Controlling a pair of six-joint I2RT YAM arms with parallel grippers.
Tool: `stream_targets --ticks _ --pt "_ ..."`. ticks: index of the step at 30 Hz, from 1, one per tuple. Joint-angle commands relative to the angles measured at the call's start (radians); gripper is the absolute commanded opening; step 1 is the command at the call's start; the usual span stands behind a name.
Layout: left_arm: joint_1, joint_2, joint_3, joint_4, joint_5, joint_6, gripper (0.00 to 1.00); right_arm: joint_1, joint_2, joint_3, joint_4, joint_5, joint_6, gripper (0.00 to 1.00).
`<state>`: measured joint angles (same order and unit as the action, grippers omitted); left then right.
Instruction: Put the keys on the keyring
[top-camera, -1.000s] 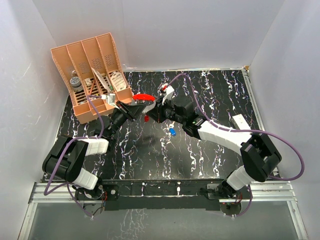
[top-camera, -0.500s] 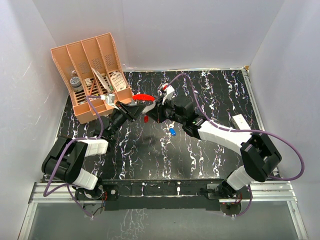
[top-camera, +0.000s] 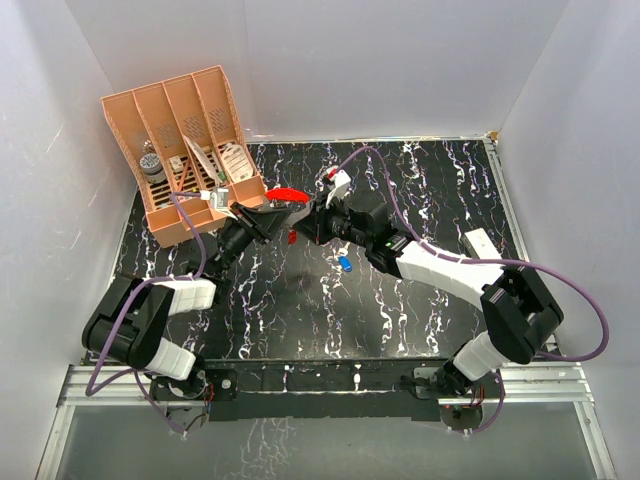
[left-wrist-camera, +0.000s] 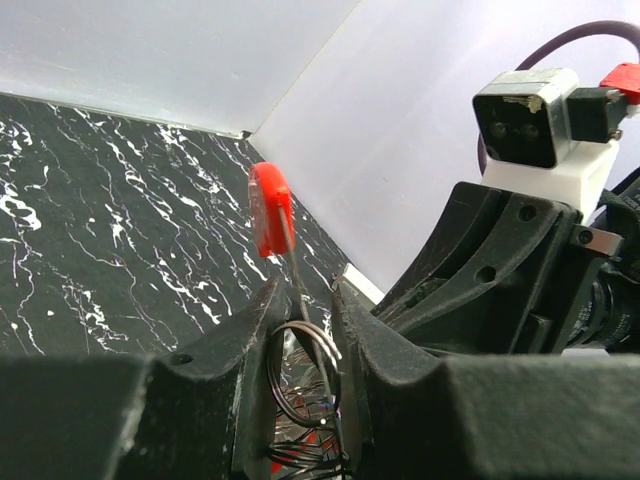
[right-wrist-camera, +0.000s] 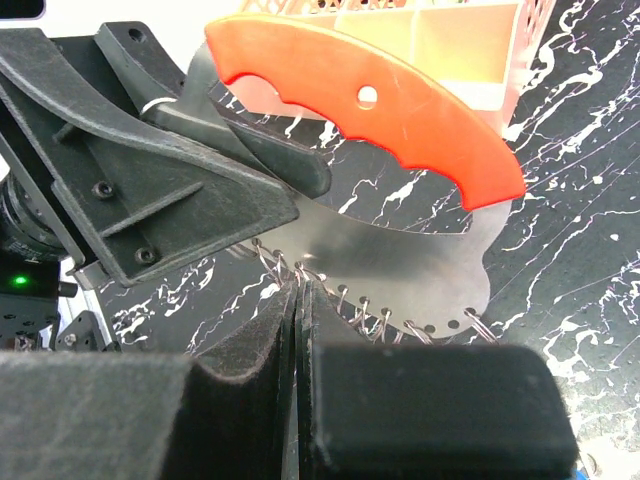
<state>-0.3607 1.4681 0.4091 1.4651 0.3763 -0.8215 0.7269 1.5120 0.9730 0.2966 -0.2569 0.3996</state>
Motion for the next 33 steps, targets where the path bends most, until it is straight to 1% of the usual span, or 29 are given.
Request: stream_targets --ticks 1,33 --pt "0.002 -0.058 -0.001 0.109 -0.008 0.021 0.00 -0.007 -0.037 0.018 0.052 0.013 0.013 0.00" --pt "0.003 -0.062 0.010 0.117 -0.025 0.008 0.00 -0.014 -0.039 -0.015 0.081 -0.009 0.054 0.00"
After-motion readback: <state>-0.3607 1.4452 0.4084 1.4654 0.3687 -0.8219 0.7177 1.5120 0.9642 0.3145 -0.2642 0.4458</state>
